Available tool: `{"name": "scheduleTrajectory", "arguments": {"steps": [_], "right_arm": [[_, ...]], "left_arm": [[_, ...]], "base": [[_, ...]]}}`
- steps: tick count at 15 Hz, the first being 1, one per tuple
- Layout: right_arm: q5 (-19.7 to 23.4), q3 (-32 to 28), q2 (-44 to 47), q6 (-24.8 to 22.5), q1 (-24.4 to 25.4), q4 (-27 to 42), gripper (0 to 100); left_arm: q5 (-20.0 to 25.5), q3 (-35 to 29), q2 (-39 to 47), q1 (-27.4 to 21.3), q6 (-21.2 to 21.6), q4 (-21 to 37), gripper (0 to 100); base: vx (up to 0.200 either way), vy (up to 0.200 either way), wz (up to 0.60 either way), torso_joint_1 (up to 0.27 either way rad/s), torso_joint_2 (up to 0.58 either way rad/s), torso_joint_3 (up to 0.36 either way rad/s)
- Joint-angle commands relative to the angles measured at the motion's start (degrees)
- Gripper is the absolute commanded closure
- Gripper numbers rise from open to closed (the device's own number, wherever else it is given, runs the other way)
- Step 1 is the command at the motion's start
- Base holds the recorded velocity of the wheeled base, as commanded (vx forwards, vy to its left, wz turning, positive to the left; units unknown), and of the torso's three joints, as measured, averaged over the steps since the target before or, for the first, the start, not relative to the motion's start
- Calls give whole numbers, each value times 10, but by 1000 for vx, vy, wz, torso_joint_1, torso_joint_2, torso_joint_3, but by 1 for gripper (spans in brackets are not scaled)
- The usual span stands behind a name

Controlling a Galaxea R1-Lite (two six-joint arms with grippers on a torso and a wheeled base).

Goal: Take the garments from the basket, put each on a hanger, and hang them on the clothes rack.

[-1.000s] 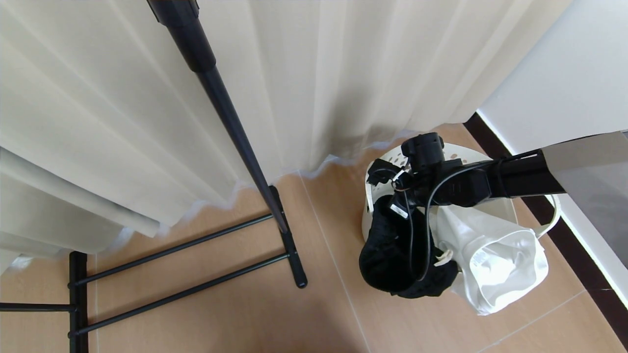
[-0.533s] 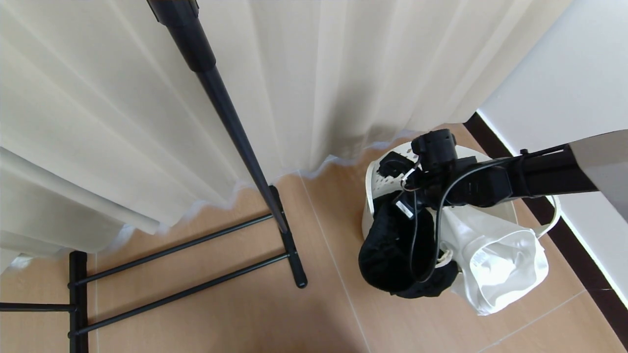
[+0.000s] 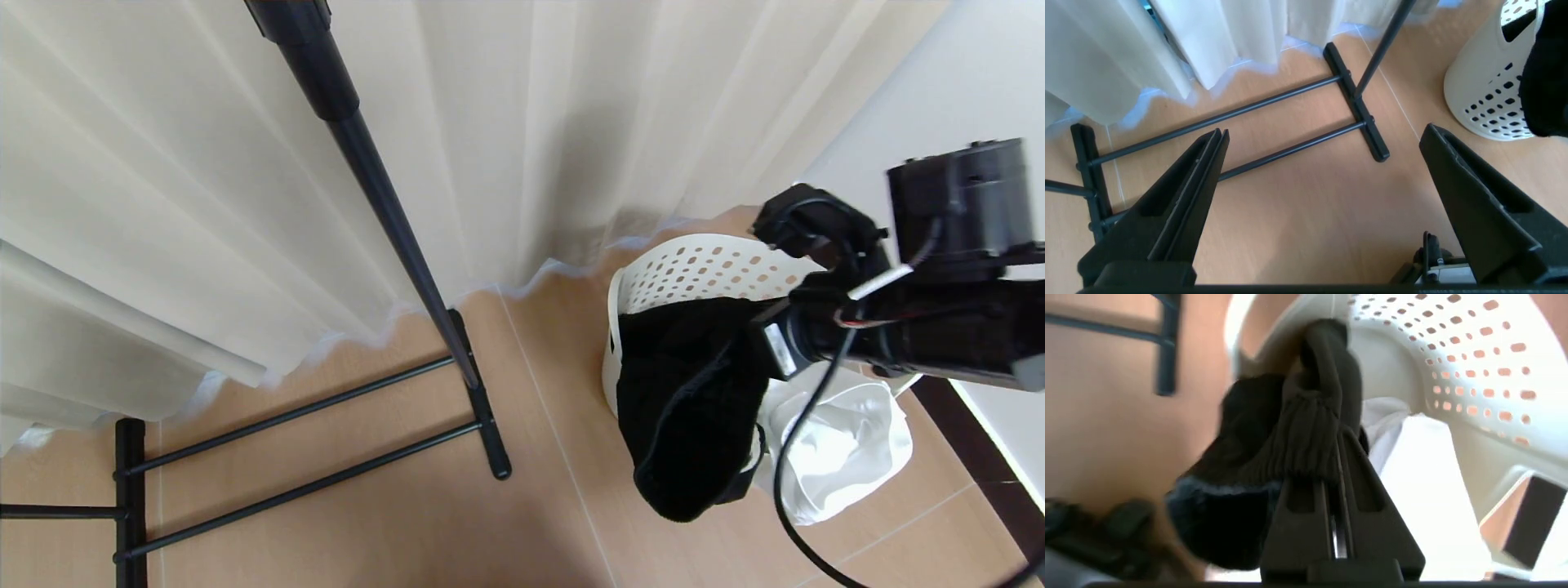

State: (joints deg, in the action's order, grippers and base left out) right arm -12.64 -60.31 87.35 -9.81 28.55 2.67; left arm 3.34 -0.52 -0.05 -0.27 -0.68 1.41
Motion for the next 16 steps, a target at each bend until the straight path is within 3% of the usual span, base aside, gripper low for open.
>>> {"name": "scheduleTrajectory", "arguments": {"steps": [1, 3, 12, 16], "right_arm": [[3, 120, -218, 50, 93, -7, 100], [11, 131, -240, 74, 128, -7, 100], [17, 156, -223, 73, 126, -35, 100], [17, 157, -224, 73, 124, -35, 100]], "left_arm": [[0, 0, 0, 0, 0, 0, 0], [-2, 0, 0, 0, -1, -1, 0], [2, 0, 0, 0, 0, -2, 0], [3, 0, 0, 0, 1, -2, 0]], "base": [[0, 0, 0, 0, 0, 0], [0, 0, 0, 0, 0, 0], [0, 0, 0, 0, 0, 0], [0, 0, 0, 2, 2, 160]]}}
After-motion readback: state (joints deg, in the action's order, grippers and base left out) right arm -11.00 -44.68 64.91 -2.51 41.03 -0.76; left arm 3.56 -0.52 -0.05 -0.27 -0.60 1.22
